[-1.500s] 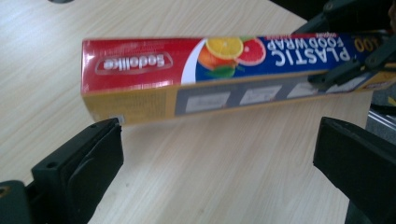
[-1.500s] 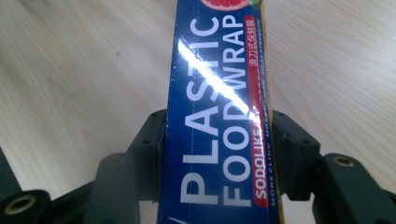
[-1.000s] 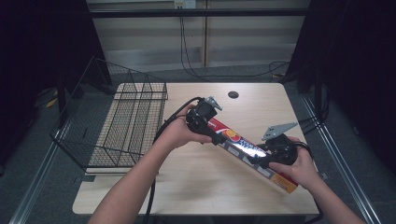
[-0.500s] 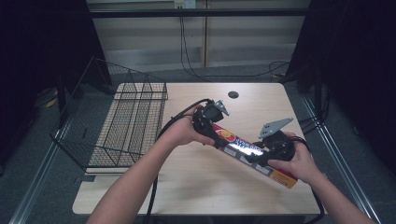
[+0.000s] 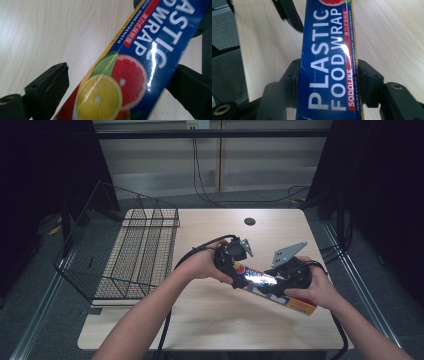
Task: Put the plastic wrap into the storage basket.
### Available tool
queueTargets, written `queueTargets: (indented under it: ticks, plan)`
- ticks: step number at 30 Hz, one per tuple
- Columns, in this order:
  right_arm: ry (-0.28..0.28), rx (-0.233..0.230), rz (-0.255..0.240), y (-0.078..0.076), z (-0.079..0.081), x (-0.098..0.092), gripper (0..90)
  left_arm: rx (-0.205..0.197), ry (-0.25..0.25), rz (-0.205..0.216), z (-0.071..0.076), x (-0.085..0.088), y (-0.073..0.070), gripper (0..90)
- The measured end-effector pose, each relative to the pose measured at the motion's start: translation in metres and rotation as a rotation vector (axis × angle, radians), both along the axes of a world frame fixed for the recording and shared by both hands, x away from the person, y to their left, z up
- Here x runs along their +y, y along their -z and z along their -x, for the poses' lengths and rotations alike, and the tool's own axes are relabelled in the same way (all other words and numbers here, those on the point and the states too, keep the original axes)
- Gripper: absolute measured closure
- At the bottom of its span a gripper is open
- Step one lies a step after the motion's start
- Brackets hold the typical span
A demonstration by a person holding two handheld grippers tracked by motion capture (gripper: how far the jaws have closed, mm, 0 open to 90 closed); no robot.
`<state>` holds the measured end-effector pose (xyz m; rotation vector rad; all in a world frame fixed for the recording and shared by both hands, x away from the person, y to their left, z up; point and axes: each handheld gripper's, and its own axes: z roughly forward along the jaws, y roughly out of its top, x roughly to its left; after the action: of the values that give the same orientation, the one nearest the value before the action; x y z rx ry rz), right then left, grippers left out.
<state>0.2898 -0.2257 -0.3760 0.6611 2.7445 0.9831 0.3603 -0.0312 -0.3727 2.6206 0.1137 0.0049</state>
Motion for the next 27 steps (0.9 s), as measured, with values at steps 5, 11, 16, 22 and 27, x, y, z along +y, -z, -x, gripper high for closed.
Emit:
queueTargets:
  ticks: [5,11,16,22,27]
  plan:
    - [-0.055,-0.004,0.006,-0.002,-0.003,0.001,43.7,0.043,0.057,-0.065,0.005,-0.007,0.0,18.2]
    - [-0.101,0.059,-0.018,-0.001,-0.008,0.0,36.3,0.066,0.047,-0.156,0.024,-0.015,0.001,38.3]
    - [0.053,0.017,-0.09,-0.015,-0.008,-0.014,5.2,0.086,-0.077,-0.242,0.015,-0.005,0.004,43.7]
    - [0.123,-0.025,-0.052,-0.016,0.002,-0.021,2.5,0.112,-0.223,-0.221,0.004,0.015,0.001,44.1]
    - [0.135,-0.022,-0.083,-0.007,0.005,-0.023,1.9,0.109,-0.282,-0.204,-0.004,0.025,-0.01,44.1]
